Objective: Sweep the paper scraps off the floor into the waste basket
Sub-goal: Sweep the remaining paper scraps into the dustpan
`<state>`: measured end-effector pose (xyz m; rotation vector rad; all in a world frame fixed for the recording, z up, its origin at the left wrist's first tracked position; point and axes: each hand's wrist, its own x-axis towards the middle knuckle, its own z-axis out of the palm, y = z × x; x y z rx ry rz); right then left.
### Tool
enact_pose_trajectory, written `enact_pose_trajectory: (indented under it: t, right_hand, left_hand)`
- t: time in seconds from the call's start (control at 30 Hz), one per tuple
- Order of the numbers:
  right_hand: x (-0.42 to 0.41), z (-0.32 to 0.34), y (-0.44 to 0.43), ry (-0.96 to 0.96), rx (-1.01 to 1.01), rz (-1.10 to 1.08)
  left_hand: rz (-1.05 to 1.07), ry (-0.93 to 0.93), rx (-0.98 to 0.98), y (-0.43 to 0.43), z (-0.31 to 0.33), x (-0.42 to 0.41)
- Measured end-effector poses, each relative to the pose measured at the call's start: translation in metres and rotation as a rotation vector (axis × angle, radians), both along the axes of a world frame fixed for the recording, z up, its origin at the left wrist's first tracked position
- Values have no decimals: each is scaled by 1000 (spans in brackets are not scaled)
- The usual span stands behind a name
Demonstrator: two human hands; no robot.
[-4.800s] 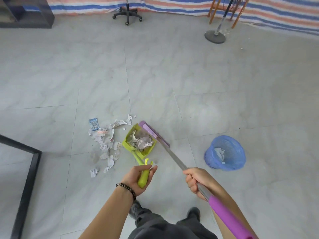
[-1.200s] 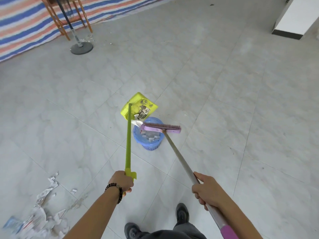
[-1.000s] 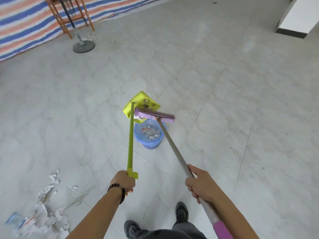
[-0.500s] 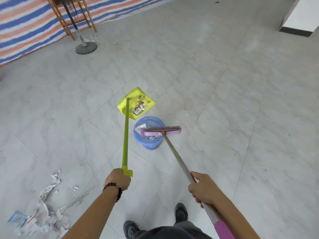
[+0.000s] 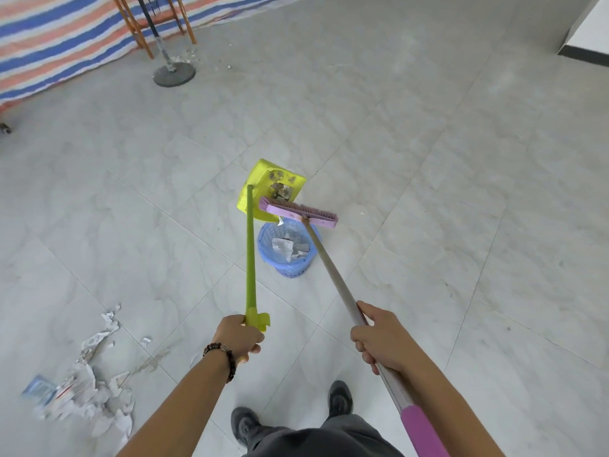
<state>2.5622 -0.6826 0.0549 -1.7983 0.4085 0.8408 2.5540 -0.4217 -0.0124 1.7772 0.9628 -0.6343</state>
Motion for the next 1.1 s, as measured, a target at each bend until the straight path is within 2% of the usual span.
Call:
enact_pose_trajectory:
  t: [0.17,0.33,0.47,0.67,0.9,1.1]
  right_hand:
    - [18,-6,7,49,62,-19]
    - [31,-14,4,123,142,-81]
    - [25,-10,-3,77,58,13]
    - [17,-19,-19,-33,-192,166]
    - [19,-19,-38,-13,-174,101]
    - [24,-23,-49,82,-69,-20]
  left_hand:
    - [65,-22,-122,-1,24,-3]
    - [120,-25,-156,-2,34,-2]
    - [154,-34,-156,-14,35,2]
    - [180,-52,-150,-26,40,16]
    - [182,-74,-94,-26,46,24]
    - [275,-117,-196,-21,60,35]
